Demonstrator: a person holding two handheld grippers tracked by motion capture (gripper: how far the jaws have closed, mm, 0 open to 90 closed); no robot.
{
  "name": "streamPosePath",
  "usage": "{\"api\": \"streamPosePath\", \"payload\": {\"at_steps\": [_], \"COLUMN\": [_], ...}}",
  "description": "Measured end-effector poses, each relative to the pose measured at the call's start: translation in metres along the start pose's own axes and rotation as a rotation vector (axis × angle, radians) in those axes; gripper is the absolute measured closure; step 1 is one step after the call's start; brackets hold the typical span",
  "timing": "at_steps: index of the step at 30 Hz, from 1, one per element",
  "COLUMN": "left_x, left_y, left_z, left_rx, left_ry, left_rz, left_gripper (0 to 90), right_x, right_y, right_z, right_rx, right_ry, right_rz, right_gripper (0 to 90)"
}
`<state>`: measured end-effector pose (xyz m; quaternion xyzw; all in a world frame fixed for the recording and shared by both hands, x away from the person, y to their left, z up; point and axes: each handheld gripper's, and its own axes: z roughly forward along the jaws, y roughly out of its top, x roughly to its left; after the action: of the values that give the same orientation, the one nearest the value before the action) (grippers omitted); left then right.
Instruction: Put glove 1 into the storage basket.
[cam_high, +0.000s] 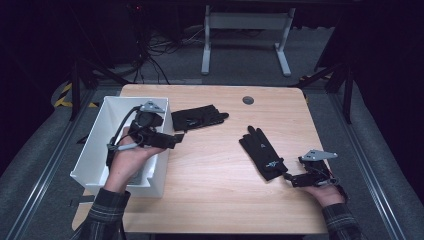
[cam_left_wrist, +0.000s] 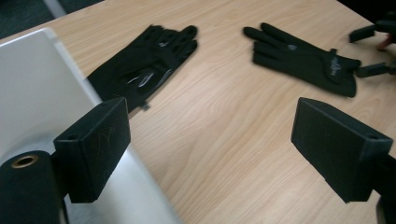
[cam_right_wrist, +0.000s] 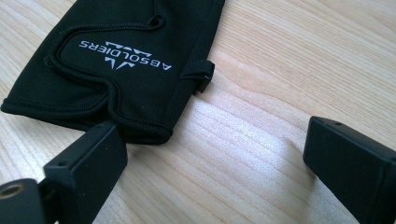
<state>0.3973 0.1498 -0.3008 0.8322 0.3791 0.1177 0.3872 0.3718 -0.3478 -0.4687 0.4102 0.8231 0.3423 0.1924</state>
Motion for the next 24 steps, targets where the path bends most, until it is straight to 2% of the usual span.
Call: {"api": "streamPosePath", "payload": {"at_steps": [3, 8, 11, 13, 15, 19, 22, 24], "left_x": [-0.017, -0.042, -0.055, -0.063, -0.069, -0.080, -0.083, -0.086], "left_y": [0.006, 0.011, 0.011, 0.010, 0.009, 0.003, -0.001, -0.006], "left_z": [0.010, 0.024, 0.032, 0.038, 0.046, 0.065, 0.076, 0.082], "left_rx": [0.002, 0.034, 0.046, 0.064, 0.104, 0.178, 0.218, 0.220], "left_ry": [-0.016, -0.061, -0.058, -0.058, -0.077, -0.057, -0.087, -0.097], "left_rz": [0.032, 0.074, 0.094, 0.095, 0.083, 0.069, 0.058, 0.075], "left_gripper": [10.7, 9.3, 10.1, 11.5, 17.1, 16.8, 16.5, 16.4], "right_x": [0.000, 0.000, 0.000, 0.000, 0.000, 0.000, 0.000, 0.000], "right_y": [0.000, 0.000, 0.000, 0.000, 0.000, 0.000, 0.000, 0.000], "right_z": [0.000, 0.000, 0.000, 0.000, 0.000, 0.000, 0.000, 0.000], "right_rx": [0.000, 0.000, 0.000, 0.000, 0.000, 0.000, 0.000, 0.000], "right_ry": [0.000, 0.000, 0.000, -0.001, -0.001, -0.001, -0.001, 0.000], "right_rz": [0.000, 0.000, 0.000, 0.001, 0.001, 0.001, 0.001, 0.001], "right_gripper": [6.4, 6.4, 6.4, 6.4, 6.4, 6.4, 6.4, 6.3]}}
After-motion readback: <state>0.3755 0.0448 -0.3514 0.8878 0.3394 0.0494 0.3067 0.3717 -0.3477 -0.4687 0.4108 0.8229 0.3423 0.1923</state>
